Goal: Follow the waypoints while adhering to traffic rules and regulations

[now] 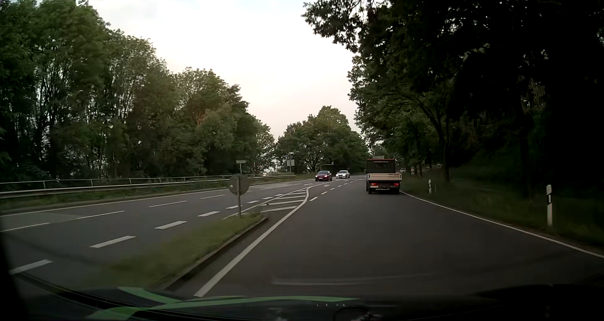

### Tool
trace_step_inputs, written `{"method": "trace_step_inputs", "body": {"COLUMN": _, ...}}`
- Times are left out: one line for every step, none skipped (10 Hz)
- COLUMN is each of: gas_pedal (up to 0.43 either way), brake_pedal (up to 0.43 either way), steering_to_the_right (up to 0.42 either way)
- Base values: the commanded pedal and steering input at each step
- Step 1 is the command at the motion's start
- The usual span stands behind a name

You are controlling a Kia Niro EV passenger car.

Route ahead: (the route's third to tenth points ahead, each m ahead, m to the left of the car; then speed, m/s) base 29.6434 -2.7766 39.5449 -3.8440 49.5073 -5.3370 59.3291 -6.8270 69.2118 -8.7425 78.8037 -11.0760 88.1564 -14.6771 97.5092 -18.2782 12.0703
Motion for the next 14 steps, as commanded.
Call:
{"method": "trace_step_inputs", "body": {"gas_pedal": 0.059, "brake_pedal": 0.000, "steering_to_the_right": 0.014}}
{"method": "trace_step_inputs", "body": {"gas_pedal": 0.059, "brake_pedal": 0.000, "steering_to_the_right": 0.014}}
{"method": "trace_step_inputs", "body": {"gas_pedal": 0.059, "brake_pedal": 0.000, "steering_to_the_right": 0.014}}
{"method": "trace_step_inputs", "body": {"gas_pedal": 0.059, "brake_pedal": 0.000, "steering_to_the_right": 0.014}}
{"method": "trace_step_inputs", "body": {"gas_pedal": 0.059, "brake_pedal": 0.000, "steering_to_the_right": 0.015}}
{"method": "trace_step_inputs", "body": {"gas_pedal": 0.067, "brake_pedal": 0.000, "steering_to_the_right": 0.015}}
{"method": "trace_step_inputs", "body": {"gas_pedal": 0.067, "brake_pedal": 0.000, "steering_to_the_right": 0.015}}
{"method": "trace_step_inputs", "body": {"gas_pedal": 0.067, "brake_pedal": 0.000, "steering_to_the_right": 0.017}}
{"method": "trace_step_inputs", "body": {"gas_pedal": 0.067, "brake_pedal": 0.000, "steering_to_the_right": 0.020}}
{"method": "trace_step_inputs", "body": {"gas_pedal": 0.067, "brake_pedal": 0.000, "steering_to_the_right": 0.022}}
{"method": "trace_step_inputs", "body": {"gas_pedal": 0.079, "brake_pedal": 0.000, "steering_to_the_right": 0.023}}
{"method": "trace_step_inputs", "body": {"gas_pedal": 0.087, "brake_pedal": 0.000, "steering_to_the_right": 0.023}}
{"method": "trace_step_inputs", "body": {"gas_pedal": 0.087, "brake_pedal": 0.000, "steering_to_the_right": 0.023}}
{"method": "trace_step_inputs", "body": {"gas_pedal": 0.087, "brake_pedal": 0.000, "steering_to_the_right": 0.023}}
